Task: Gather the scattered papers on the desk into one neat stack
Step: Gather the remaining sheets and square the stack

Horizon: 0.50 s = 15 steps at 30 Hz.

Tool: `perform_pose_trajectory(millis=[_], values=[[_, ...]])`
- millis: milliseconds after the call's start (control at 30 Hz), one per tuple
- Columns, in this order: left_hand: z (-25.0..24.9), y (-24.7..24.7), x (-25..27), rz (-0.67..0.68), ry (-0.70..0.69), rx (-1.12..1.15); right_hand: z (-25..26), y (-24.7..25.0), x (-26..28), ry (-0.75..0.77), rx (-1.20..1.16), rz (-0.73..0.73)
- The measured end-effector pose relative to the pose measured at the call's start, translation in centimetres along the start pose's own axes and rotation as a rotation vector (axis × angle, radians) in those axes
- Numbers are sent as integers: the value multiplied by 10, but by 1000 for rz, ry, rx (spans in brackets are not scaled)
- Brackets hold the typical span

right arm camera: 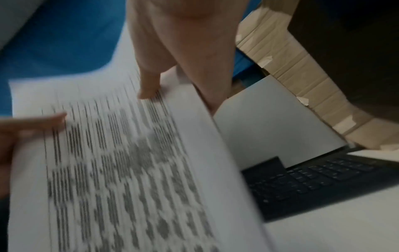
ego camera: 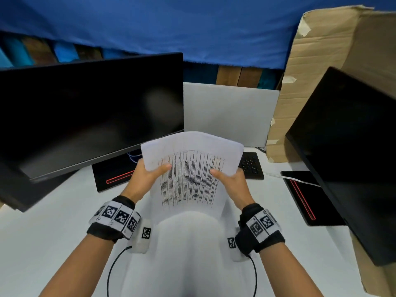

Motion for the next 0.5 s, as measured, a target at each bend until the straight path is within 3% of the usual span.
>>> perform_pose_trajectory(millis=[67,300,500], values=[[4,2,4,-25,30,-35,-9,0,-1,-46,10,-12],[-31,4,-6,24,-92,-2,18,10,-2,74,-73,11],[-25,11,-4,-7,-60,-38,35,11,-1,81,-92,3]])
Point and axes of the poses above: each hand's wrist, its own x-axis away from the middle knuckle, its own y-axis out of the back of the hand, z = x × y, the point moved 7 cm from there along -x, towards the middle knuckle, and after that the axes turned 14 degrees about -y, right-handed, at the moved point
